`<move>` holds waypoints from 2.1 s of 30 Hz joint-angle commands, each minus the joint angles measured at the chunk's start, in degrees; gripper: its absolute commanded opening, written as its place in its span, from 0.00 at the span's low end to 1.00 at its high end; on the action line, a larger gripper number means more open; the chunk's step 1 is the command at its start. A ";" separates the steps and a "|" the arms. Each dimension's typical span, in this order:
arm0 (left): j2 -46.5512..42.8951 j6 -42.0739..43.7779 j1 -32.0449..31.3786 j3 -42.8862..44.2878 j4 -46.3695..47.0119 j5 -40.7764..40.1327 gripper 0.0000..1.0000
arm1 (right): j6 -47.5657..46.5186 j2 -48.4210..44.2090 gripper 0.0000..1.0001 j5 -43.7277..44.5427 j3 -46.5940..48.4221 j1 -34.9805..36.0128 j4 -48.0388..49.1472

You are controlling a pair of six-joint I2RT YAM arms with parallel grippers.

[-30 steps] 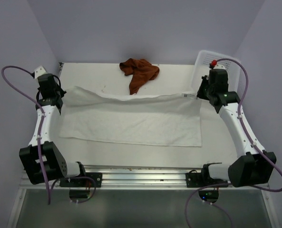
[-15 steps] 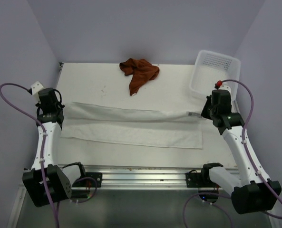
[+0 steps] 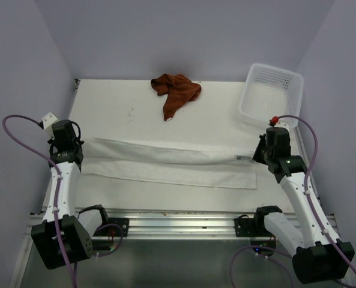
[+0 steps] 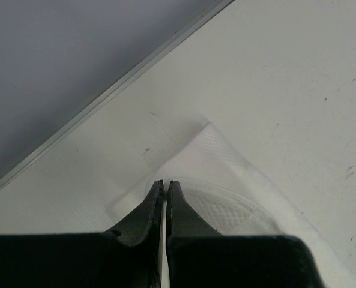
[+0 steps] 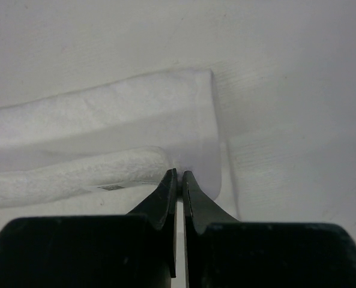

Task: Roll the towels
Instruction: Fold the towel

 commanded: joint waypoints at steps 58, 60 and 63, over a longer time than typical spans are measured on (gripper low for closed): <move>-3.05 -1.99 0.56 -2.16 7.33 26.56 0.60 | 10.39 -3.36 0.49 -5.12 -13.52 -0.26 7.48; -1.29 -2.08 0.56 -1.37 7.95 30.59 0.64 | 11.17 -0.37 0.53 -3.63 -12.38 -0.26 6.60; 0.82 -2.17 0.56 0.91 7.78 34.20 0.70 | 11.53 3.41 0.59 -1.08 -10.19 -0.44 4.41</move>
